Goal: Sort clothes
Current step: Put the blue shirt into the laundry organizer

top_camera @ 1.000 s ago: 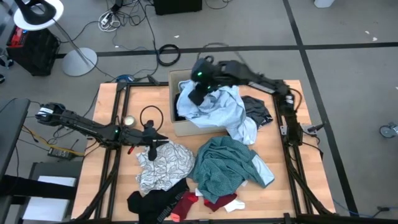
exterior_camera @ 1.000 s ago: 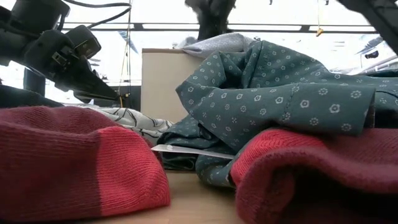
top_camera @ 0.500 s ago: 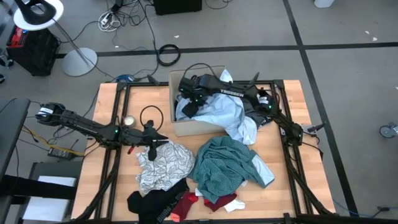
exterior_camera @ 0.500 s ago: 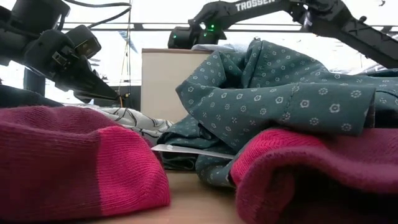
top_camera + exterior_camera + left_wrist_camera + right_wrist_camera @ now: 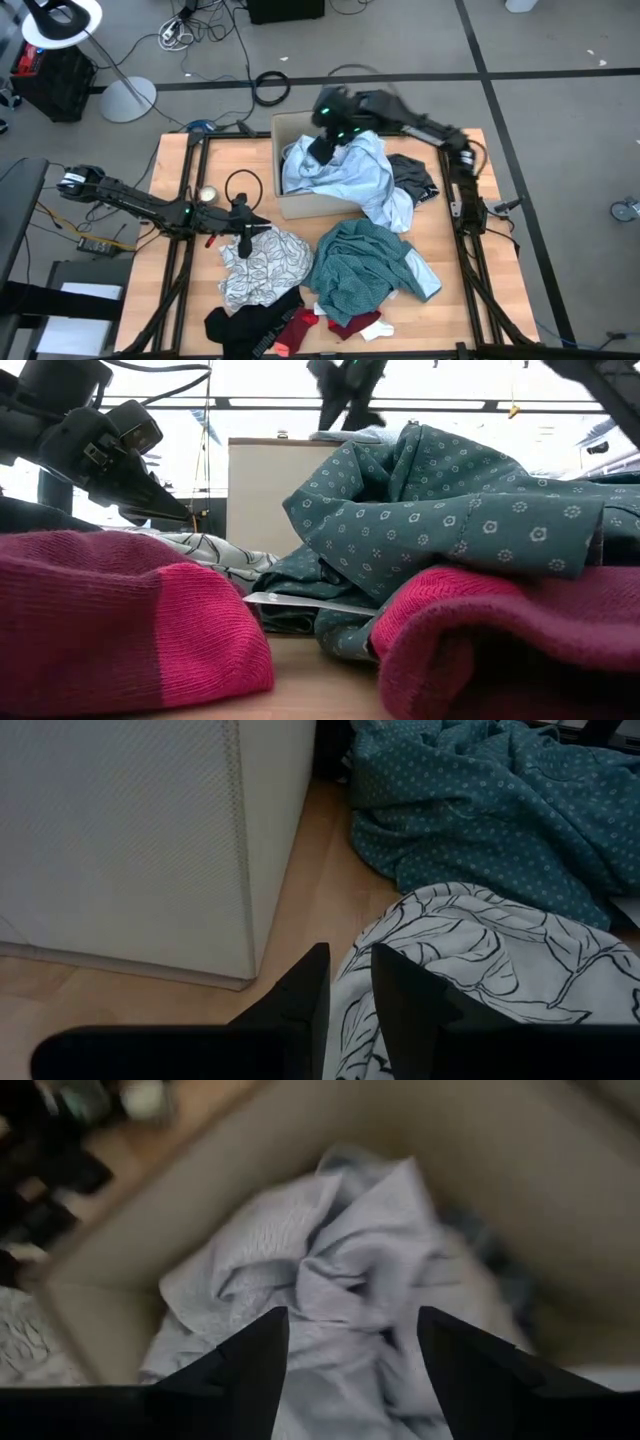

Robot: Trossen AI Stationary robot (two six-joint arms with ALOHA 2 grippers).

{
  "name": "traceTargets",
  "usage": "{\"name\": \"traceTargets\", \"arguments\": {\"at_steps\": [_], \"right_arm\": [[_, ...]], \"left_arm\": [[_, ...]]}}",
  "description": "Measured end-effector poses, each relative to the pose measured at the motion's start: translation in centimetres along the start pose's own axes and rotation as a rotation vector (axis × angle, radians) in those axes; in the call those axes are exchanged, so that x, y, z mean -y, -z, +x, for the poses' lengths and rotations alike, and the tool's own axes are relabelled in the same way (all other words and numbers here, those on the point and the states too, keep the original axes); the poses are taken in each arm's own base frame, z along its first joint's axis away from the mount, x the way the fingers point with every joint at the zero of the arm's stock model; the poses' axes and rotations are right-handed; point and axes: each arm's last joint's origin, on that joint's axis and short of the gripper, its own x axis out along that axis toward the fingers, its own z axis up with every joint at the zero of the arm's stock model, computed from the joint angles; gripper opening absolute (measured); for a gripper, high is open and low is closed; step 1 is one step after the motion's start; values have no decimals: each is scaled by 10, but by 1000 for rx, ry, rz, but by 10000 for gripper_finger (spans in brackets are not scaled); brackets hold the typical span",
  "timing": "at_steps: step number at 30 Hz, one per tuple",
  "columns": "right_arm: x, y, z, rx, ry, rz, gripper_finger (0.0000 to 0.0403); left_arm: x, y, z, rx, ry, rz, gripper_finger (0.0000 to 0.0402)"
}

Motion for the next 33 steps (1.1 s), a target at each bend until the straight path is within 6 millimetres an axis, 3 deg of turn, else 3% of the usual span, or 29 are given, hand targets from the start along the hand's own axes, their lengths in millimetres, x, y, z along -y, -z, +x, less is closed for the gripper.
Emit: {"name": "traceTargets", "arguments": {"at_steps": [3,9,17,25,33], "right_arm": [[4,6,-43,70,41,34,221],[12,36,-105,67,149,107,220],[3,76,-145,72,180,106,219],[0,144,-144,46,292,141,219],[-2,221,-104,54,287,113,219]], "left_arm": [[0,0,0,0,0,0,83],[0,0,0,0,0,0,83],[0,0,0,3,0,-1,83],[1,-2,0,15,7,0,83],[1,-3,0,30,11,-1,83]]}}
